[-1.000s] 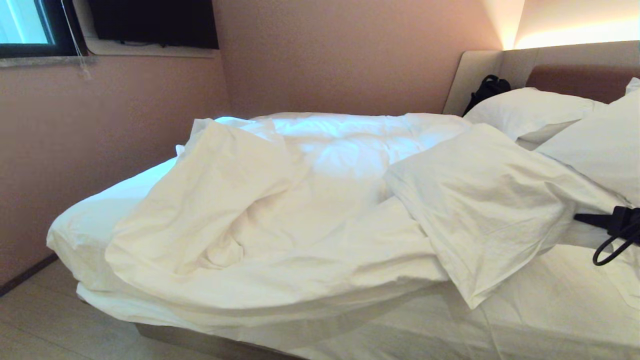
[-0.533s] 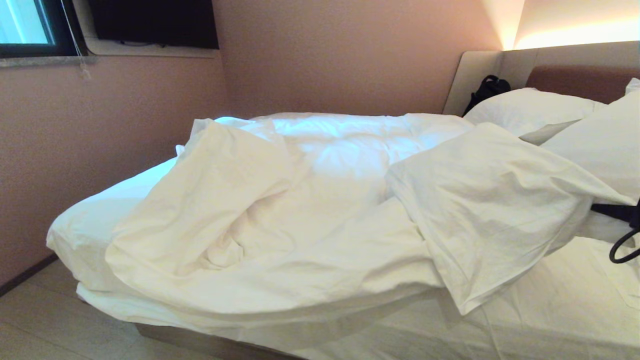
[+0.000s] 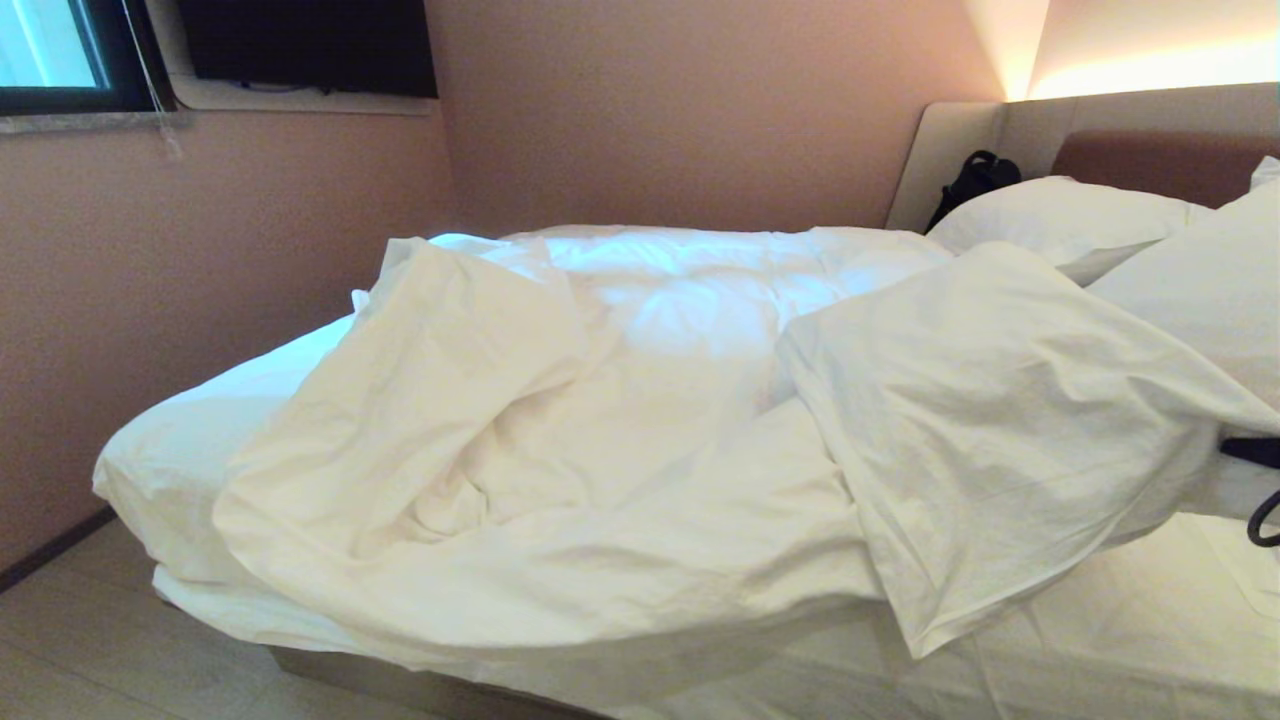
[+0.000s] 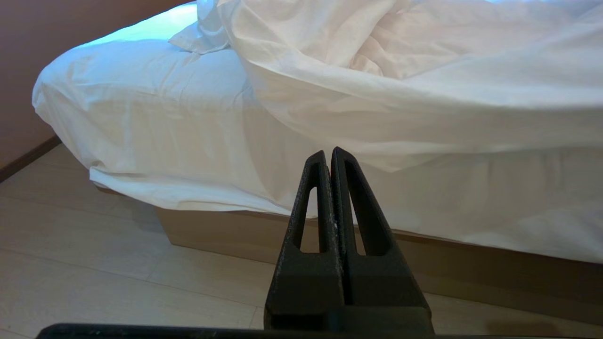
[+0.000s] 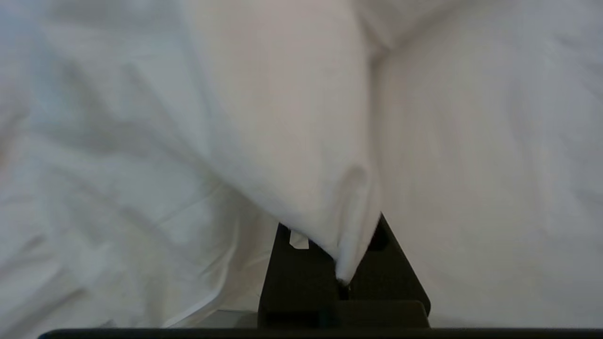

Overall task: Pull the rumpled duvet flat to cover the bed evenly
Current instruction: Flatten the corners of the folded blanket

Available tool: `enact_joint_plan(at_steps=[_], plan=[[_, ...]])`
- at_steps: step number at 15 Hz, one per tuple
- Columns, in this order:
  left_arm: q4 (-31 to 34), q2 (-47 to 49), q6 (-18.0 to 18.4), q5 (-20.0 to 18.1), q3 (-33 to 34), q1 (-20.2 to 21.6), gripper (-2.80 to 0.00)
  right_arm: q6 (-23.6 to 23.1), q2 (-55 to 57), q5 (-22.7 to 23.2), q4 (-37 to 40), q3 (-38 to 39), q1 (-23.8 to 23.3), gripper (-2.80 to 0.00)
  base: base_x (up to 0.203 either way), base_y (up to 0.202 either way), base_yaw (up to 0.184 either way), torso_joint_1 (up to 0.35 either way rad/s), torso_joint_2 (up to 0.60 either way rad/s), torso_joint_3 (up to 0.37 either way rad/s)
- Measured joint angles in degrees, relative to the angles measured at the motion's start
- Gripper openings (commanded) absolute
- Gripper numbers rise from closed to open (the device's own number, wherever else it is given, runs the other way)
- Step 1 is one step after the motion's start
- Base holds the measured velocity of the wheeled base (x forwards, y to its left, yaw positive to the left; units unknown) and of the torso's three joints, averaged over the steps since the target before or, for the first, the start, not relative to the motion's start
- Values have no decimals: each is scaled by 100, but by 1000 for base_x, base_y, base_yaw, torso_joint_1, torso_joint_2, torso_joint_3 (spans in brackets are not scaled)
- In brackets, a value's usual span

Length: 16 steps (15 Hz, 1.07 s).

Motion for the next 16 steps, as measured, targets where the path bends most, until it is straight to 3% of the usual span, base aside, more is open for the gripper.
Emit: enact_joint_plan(at_steps=[4, 8, 16], plan=[[1, 0, 0, 1, 0, 0, -280, -3, -410, -915, 534, 225, 4, -280, 0, 0, 0, 0, 0, 0], [-1, 0, 0, 1, 0, 0, -280, -12, -1005, -1514, 729, 650, 4, -280, 0, 0, 0, 0, 0, 0], [1, 0, 2, 3, 0, 0, -280, 11, -2111, -1661, 782, 1828, 2, -280, 0, 0, 0, 0, 0, 0]])
